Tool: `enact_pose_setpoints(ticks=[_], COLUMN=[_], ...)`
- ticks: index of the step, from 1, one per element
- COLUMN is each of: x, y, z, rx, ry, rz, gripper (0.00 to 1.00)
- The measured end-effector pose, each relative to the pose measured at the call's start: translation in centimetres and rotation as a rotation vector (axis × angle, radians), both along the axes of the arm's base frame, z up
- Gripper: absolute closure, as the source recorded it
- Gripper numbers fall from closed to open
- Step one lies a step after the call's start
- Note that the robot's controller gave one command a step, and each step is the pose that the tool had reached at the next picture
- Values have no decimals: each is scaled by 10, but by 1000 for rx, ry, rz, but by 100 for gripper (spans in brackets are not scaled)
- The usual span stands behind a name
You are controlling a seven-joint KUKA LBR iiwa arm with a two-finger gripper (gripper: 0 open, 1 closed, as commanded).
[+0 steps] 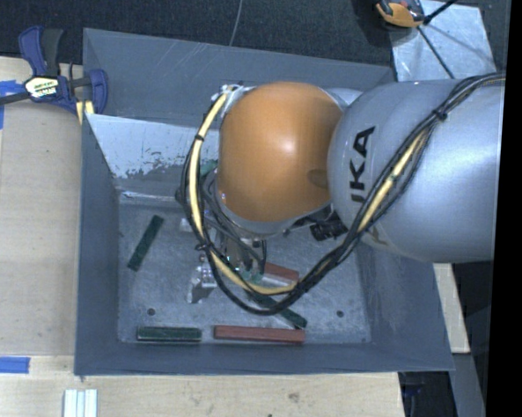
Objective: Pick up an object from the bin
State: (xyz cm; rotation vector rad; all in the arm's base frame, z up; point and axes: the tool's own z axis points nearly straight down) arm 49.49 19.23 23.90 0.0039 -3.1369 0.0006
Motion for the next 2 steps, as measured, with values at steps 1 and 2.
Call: enact_pose_setpoints(ticks=[1,2], x=[2,33], y=[-1,6], z=[3,-45], rx=[2,4], ry=[-7,-15], rz=[-3,5], gripper=[0,0])
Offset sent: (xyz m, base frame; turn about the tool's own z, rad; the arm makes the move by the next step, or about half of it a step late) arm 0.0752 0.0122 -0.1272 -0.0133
